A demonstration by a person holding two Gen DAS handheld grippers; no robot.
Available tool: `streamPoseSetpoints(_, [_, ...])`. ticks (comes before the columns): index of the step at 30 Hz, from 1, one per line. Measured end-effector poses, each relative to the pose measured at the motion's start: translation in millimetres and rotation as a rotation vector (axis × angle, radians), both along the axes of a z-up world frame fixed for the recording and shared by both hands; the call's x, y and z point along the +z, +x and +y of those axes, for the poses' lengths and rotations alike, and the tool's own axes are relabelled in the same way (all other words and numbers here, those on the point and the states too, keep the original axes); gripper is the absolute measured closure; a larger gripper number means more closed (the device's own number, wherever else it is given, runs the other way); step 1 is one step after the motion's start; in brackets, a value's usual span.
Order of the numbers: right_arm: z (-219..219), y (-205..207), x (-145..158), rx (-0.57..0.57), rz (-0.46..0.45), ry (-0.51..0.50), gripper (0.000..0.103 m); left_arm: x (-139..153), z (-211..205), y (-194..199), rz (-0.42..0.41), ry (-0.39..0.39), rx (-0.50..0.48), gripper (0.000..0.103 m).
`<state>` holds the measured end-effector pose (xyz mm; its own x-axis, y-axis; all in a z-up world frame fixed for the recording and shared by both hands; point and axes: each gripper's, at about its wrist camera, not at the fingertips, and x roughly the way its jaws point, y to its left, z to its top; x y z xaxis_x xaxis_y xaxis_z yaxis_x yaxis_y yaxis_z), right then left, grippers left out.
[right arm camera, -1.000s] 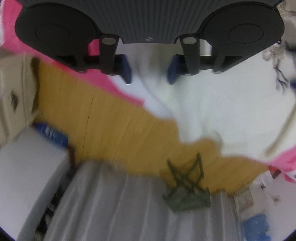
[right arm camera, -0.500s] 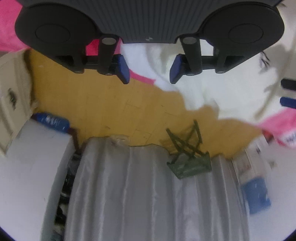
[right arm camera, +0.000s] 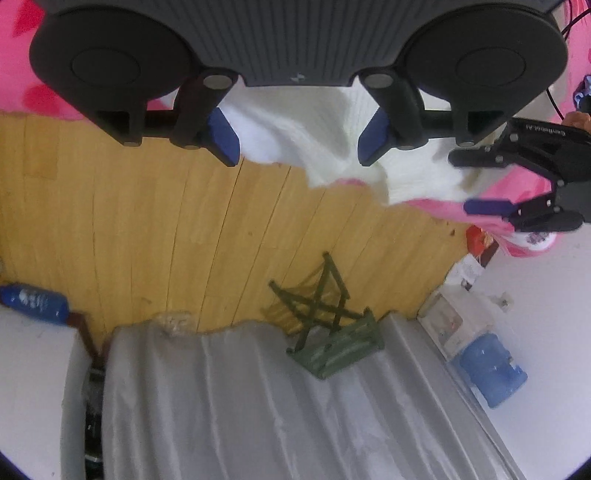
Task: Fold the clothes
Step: 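Grasp the sweater end with the left gripper while the right gripper grasps beside it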
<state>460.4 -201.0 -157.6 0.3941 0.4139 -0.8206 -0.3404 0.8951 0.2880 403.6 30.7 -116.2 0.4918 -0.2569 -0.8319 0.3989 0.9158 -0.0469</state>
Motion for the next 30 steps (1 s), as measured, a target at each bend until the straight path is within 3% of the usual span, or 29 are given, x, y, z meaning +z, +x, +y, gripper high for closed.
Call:
streamPoseSetpoints(7, [11,6,-31,-0.013,0.062,0.004,0.035,-11,3,16,0.052,-0.048,-0.006,0.036])
streamPoseSetpoints(10, [12,6,-30,0.003,0.072,0.013,0.048,-15,3,18,0.064,-0.076,-0.004,0.037])
streamPoseSetpoints(12, [13,4,-26,0.015,0.058,0.006,0.064,-16,3,17,0.063,-0.087,0.003,0.040])
streamPoseSetpoints(13, [12,2,-24,0.010,0.053,0.015,0.080,-16,3,15,0.056,-0.095,0.003,0.047])
streamPoseSetpoints(14, [11,1,-21,0.001,0.049,0.026,0.088,-15,2,13,0.048,-0.102,-0.003,0.051])
streamPoseSetpoints(16, [10,-4,-14,-0.010,0.021,0.047,0.092,-12,2,9,0.027,-0.101,-0.020,0.065])
streamPoseSetpoints(17, [8,-8,-11,-0.011,0.004,0.056,0.093,-10,2,6,0.017,-0.103,-0.028,0.070])
streamPoseSetpoints(19, [4,-15,-5,-0.020,-0.016,0.079,0.094,-5,5,2,0.007,-0.129,-0.038,0.089])
streamPoseSetpoints(25, [-14,-31,17,-0.043,-0.055,0.171,0.094,17,15,-24,-0.086,-0.208,-0.078,0.095])
streamPoseSetpoints(30, [-19,-49,42,0.003,-0.089,0.215,0.094,43,23,-54,-0.159,-0.273,-0.122,0.096])
